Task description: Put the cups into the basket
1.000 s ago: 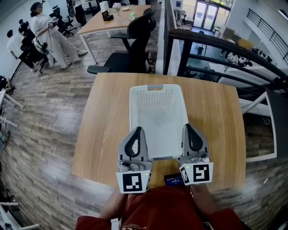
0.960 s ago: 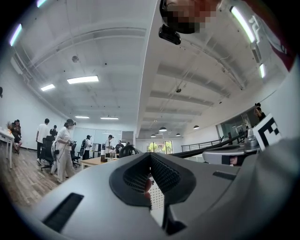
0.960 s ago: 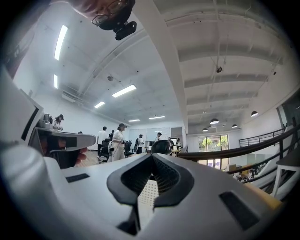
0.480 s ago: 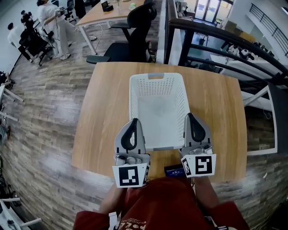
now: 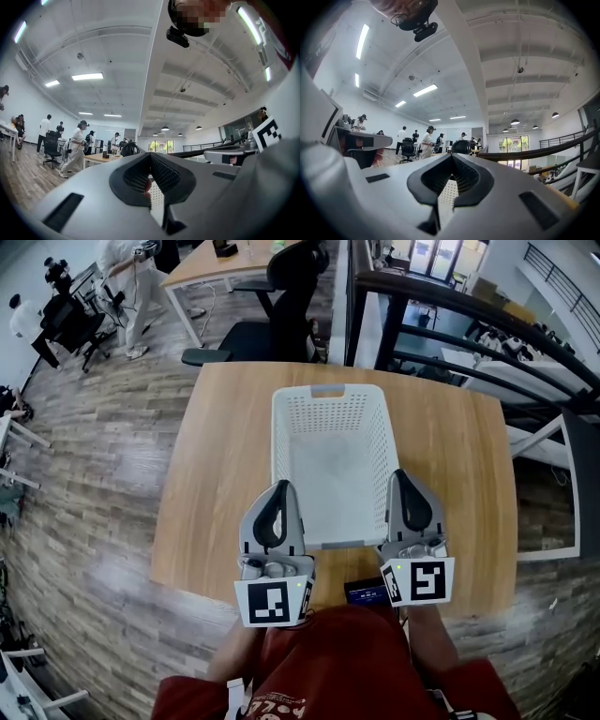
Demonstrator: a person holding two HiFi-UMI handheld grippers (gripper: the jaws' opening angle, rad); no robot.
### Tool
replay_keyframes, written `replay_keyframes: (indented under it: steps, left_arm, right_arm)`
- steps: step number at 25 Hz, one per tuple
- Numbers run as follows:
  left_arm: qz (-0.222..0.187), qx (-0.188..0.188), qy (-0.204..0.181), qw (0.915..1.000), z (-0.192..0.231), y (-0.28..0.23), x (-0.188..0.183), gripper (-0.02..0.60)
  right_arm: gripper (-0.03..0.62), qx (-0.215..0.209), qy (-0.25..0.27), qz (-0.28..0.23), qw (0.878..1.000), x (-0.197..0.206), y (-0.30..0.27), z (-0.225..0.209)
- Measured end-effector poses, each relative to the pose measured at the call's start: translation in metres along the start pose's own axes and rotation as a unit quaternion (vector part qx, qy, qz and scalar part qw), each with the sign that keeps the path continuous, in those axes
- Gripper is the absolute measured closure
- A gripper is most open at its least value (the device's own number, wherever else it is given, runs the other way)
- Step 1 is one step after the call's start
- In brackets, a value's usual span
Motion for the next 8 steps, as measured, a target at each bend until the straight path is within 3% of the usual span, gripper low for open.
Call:
replay_keyframes:
  steps: [8]
  left_arm:
    - [0.01, -0.001, -0.001, 0.9999, 0.0016, 0.001, 0.0011, 0.574]
  right_arm:
    - [0.583, 0.004, -0.002, 0.005, 1.0, 0.0024, 0.0006, 0.0009]
Point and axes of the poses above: the fingertips, and each gripper's own axes: y backward along the fingers, z to its left, x out of its underside, the point moved 4 cm from there along y, backward along the fingers, and after that the axes turned 5 degrees about -z, right-handed, at the moved point
